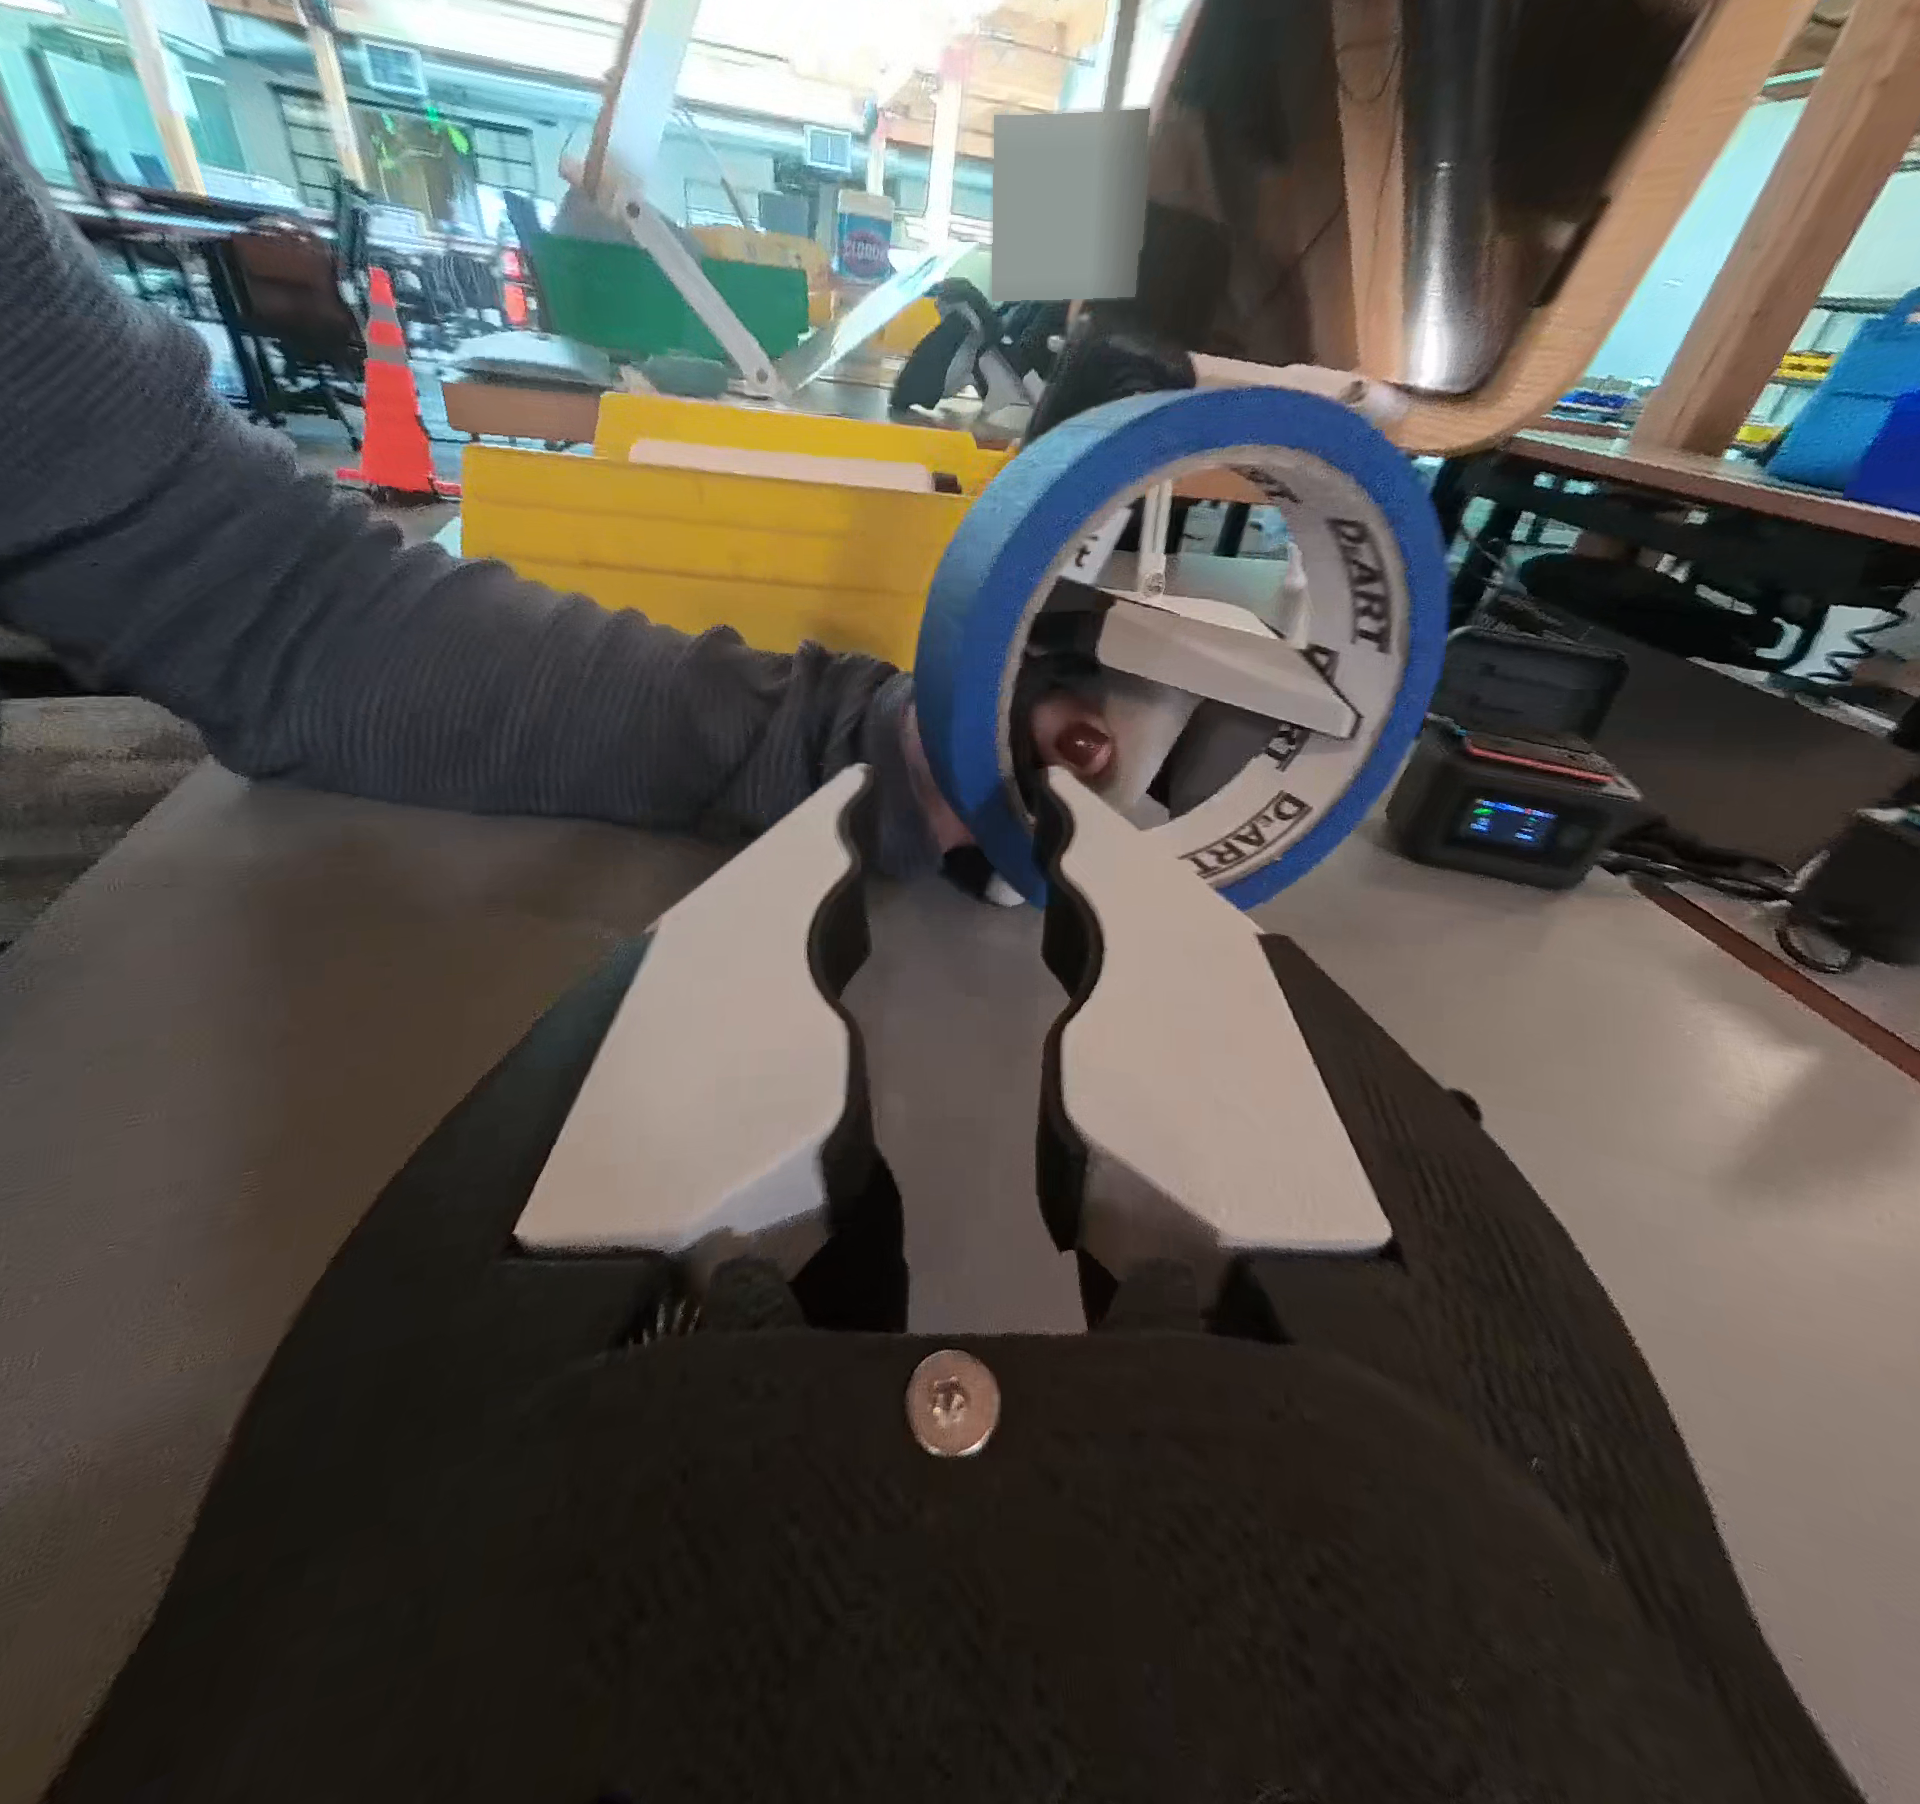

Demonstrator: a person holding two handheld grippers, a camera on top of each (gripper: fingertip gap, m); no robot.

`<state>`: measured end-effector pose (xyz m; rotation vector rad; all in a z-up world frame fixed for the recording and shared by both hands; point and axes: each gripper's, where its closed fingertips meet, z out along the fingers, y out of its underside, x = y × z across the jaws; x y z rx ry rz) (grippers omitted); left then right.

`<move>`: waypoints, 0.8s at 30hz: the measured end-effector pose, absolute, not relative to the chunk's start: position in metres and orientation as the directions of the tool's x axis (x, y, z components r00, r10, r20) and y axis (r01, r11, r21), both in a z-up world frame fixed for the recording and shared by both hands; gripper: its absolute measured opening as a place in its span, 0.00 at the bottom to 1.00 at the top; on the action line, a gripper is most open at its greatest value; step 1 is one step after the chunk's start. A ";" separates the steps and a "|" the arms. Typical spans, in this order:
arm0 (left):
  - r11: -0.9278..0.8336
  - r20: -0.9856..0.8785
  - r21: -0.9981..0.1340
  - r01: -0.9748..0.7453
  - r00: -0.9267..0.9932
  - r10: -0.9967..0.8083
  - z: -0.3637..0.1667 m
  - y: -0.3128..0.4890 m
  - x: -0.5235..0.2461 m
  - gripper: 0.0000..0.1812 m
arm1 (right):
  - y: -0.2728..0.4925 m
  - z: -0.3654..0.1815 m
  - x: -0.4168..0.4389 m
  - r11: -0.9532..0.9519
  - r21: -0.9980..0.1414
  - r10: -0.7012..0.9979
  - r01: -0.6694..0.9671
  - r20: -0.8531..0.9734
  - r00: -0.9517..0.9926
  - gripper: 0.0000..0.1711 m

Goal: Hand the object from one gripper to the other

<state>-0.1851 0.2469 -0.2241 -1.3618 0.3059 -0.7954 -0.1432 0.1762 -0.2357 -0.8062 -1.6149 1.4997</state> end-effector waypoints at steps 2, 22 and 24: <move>-0.002 0.240 -0.946 0.323 0.700 -0.673 -0.224 0.246 -0.183 0.04 | 0.177 -0.236 -0.144 0.086 -0.996 0.863 -0.041 0.094 -0.497 0.09; 0.166 -0.093 -0.986 0.031 0.720 -0.687 -0.227 0.227 -0.137 0.35 | 0.232 -0.197 -0.136 -0.608 -0.794 0.661 0.018 -0.518 -0.543 0.05; 0.170 -0.154 -0.984 -0.052 0.727 -0.669 -0.235 0.231 -0.129 0.34 | 0.232 -0.198 -0.135 -0.649 -0.759 0.608 0.056 -0.562 -0.561 0.05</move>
